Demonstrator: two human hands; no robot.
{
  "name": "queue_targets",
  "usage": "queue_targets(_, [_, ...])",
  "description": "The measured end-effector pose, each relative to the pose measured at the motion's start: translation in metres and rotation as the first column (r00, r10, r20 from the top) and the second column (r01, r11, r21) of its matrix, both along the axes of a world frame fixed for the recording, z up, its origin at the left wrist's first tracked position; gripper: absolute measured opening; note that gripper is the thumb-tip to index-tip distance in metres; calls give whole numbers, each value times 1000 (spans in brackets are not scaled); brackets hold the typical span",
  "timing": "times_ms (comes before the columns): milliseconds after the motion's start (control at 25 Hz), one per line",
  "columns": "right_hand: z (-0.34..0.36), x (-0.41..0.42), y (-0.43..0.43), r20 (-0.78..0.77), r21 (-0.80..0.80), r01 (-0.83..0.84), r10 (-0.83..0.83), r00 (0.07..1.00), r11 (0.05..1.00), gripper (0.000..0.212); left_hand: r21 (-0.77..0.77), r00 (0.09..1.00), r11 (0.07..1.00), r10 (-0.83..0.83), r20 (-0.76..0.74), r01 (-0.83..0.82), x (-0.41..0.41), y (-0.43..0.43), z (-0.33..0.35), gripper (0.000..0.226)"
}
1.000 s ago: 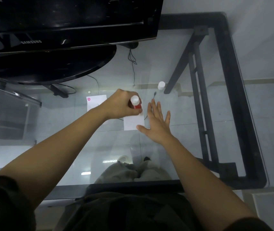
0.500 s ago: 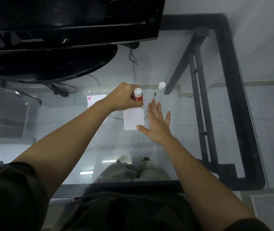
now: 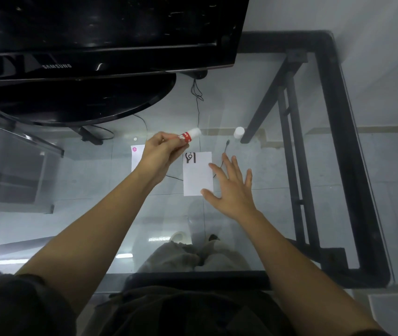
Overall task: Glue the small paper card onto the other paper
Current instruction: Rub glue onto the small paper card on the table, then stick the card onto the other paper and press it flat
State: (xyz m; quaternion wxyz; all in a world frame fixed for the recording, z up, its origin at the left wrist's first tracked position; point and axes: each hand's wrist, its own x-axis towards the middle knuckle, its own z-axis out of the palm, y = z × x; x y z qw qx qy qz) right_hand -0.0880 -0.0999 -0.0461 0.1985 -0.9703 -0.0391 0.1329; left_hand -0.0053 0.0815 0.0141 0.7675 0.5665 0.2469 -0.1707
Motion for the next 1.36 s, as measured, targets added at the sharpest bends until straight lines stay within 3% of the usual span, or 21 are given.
queue_targets(80, [1, 1, 0, -2, 16, 8, -8, 1000, 1000, 70, -62, 994, 998, 23, -102, -29, 3, 4, -2, 13])
queue_targets(160, [2, 1, 1, -20, 50, 20, -19, 1000, 999, 70, -69, 996, 998, -12, -91, 6, 14, 4, -2, 23])
queue_targets(240, [3, 1, 1, -38, 74, 26, -24, 999, 997, 70, 43, 993, 992, -119, 8, 118, 28, -2, 2, 31])
queue_targets(280, [4, 1, 1, -47, 80, 30, -26, 999, 996, 70, 192, 972, 959, -226, 66, 209, 35, -7, 5, 37])
queue_targets(400, [5, 3, 0, -69, 77, 41, -35, 997, 996, 70, 655, 805, 672, -571, 162, 346, 50, -25, 9, 40])
queue_targets(480, [5, 3, 0, -75, 73, 41, -35, 997, 997, 69, 772, 676, 545, -706, 211, 329, 56, -38, 9, 33])
queue_targets(600, [5, 3, 1, -86, 77, 48, -41, 995, 996, 69, 823, 582, 484, -775, 245, 298, 62, -54, 5, 30])
queue_targets(840, [7, 4, 2, -100, 72, 52, -45, 994, 996, 70, 843, 572, 414, -804, 162, 343, 68, -64, -6, 42])
queue_targets(960, [9, 5, 3, -98, 47, 59, -54, 994, 997, 70, 746, 679, 544, -714, 170, 386, 62, -56, 3, 64])
queue_targets(1080, [16, 4, 11, -50, 19, 98, -97, 994, 995, 70, 750, 779, 619, -581, 237, 233, 40, -27, 9, 47])
queue_targets(1160, [21, 3, 18, -43, 30, 132, -130, 991, 991, 70, 811, 770, 552, -598, 223, 193, 16, 4, 10, 30])
queue_targets(1280, [26, 0, 26, -62, 60, 183, -179, 982, 981, 70, 917, 741, 364, -659, 129, 164, -19, 53, 1, 23])
queue_targets(1360, [30, -1, 31, -68, 47, 209, -206, 976, 977, 72, 925, 810, 338, -583, 63, 171, -36, 78, -5, 24])
